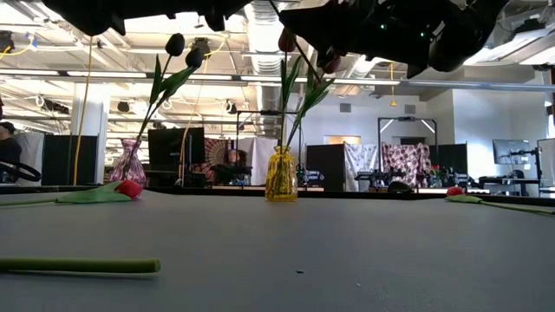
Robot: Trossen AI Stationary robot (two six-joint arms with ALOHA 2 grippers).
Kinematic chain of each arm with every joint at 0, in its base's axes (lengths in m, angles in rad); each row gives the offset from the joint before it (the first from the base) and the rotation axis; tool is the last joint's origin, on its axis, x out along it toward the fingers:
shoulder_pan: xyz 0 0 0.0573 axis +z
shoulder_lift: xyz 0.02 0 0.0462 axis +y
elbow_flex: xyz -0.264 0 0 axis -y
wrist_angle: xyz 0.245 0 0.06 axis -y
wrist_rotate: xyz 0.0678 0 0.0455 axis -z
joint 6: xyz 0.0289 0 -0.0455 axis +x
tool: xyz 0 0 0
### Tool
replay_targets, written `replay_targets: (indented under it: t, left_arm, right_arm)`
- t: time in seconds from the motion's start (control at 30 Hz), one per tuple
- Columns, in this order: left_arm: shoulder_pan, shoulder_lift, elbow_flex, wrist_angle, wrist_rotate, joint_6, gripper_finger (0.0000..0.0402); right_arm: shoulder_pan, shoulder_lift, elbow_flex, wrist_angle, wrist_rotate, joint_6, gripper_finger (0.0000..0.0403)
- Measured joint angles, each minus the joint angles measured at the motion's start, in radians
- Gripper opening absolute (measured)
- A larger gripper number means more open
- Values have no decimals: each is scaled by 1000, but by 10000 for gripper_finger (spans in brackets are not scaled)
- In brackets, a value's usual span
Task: Sort flowers into vase by color
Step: Put the black flower into the purple vase
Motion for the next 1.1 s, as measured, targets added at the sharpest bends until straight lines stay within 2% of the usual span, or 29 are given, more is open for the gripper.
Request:
replay_targets:
  t: [0.43, 0.97, 1.1]
  left_arm:
    - [0, -15, 0, 7, -19, 22, 155]
    - [0, -15, 0, 25, -19, 51, 12]
    - [0, -15, 0, 23, -17, 55, 4]
  right_arm:
    - [-8, 0, 0, 37, 0, 0, 21]
    - [-7, 0, 0, 40, 0, 1, 21]
    - [-7, 0, 0, 36, 0, 1, 33]
